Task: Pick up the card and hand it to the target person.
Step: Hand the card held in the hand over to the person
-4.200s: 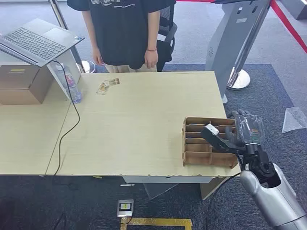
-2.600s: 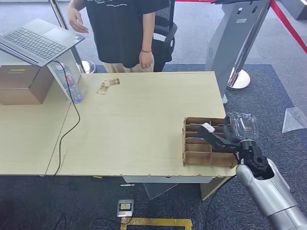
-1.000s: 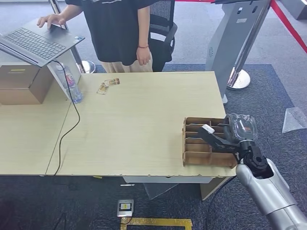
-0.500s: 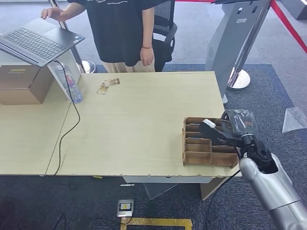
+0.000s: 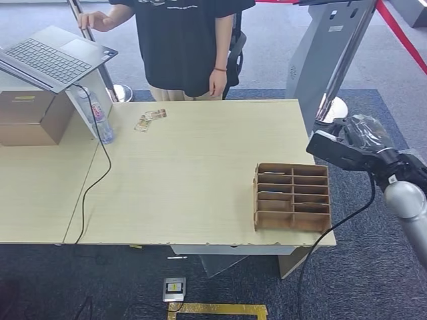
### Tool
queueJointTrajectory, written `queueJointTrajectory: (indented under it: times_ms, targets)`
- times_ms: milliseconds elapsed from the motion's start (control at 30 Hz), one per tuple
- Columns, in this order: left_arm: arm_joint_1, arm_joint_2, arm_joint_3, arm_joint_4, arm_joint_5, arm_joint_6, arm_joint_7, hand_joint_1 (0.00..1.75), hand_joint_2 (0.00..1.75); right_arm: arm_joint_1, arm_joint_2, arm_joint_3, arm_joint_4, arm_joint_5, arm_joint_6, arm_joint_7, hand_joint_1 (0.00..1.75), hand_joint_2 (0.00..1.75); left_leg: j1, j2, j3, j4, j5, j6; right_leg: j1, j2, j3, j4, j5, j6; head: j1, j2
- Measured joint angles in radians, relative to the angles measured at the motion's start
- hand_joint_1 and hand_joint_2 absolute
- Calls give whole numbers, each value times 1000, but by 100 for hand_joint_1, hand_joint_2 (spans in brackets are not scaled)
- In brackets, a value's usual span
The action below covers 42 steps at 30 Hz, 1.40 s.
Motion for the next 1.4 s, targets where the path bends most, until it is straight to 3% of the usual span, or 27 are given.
queueJointTrajectory:
  times_ms: [267,467,700,967,1033,1100,1167,1400]
  targets:
    - [0,0,0,0,0,0,-3,0,175,-90,-86,1,-43,-78,-37,17,175,175,0,0,0,0,0,0,0,0,0,0,0,0,0,0]
    - [-1,-2,0,0,0,6,-3,0,175,-120,-79,35,-23,128,-206,66,175,175,0,-1,-2,-1,0,0,0,-1,0,0,0,0,0,0]
    - [-7,-9,-2,0,-8,13,-3,0,175,-147,4,131,88,486,-423,190,175,175,0,-1,-2,-1,0,0,0,-1,0,1,0,0,0,0]
    - [-8,-18,-4,0,-15,15,-2,0,175,-189,127,210,273,645,-517,226,175,175,1,-1,-2,-1,0,0,0,-1,0,1,0,0,0,0]
    - [-8,-19,-5,0,-15,15,0,0,175,-209,157,230,330,666,-517,233,158,175,1,-1,-2,-1,0,0,0,-1,0,1,0,0,0,0]
    - [-8,-20,-5,0,-16,14,2,0,175,-228,186,248,389,682,-507,239,72,175,1,-1,-2,-1,0,0,0,-1,0,1,0,0,0,0]
    - [-8,-21,-5,0,-15,12,3,0,175,-236,210,258,432,684,-493,240,1,175,1,-1,-2,-1,0,0,0,-1,0,1,0,0,0,0]
    - [-7,-21,-5,0,-8,12,8,0,175,-241,248,267,492,607,-450,231,0,175,0,-2,-2,-1,1,-1,0,-1,-1,1,0,0,0,0]
